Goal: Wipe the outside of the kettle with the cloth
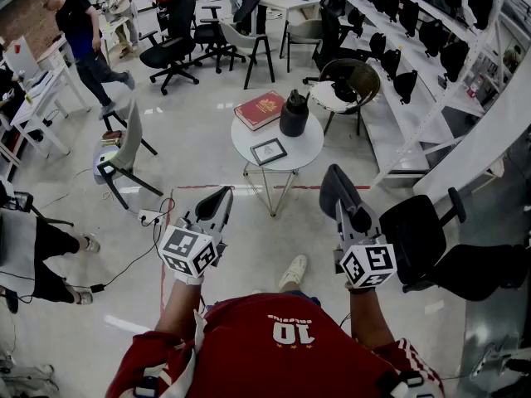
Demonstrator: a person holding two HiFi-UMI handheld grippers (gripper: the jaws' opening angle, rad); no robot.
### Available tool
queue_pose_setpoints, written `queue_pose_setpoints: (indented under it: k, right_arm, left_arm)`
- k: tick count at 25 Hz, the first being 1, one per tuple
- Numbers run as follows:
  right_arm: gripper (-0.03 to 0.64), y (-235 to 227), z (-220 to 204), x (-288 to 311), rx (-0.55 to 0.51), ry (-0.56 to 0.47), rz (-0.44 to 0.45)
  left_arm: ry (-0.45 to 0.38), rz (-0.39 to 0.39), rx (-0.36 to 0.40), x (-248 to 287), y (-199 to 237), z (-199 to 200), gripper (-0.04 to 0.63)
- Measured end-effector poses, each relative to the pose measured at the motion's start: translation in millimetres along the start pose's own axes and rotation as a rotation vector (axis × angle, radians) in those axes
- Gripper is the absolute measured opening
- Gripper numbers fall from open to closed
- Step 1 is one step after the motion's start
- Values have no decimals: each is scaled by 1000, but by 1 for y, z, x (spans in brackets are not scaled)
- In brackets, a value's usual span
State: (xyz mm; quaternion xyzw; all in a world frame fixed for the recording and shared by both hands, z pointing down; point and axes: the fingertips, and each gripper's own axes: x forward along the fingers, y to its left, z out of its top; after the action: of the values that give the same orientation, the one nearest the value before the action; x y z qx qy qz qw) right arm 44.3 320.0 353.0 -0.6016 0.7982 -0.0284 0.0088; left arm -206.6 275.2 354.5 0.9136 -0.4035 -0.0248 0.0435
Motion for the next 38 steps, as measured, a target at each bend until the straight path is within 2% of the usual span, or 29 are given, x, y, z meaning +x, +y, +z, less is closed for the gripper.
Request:
queue_pose_setpoints:
  k: [10,27,38]
  right_arm:
    - [63,14,7,5,-5,-17,10]
    - [61,6,6,-3,8,-28,2]
    - [61,-23,2,13,26,-8,5]
  left_arm:
    - [-8,3,-6,-6,10,3,8]
    - [6,-23,-24,4,0,-3,8]
    - [27,-45,-40,39,-2,-6,8]
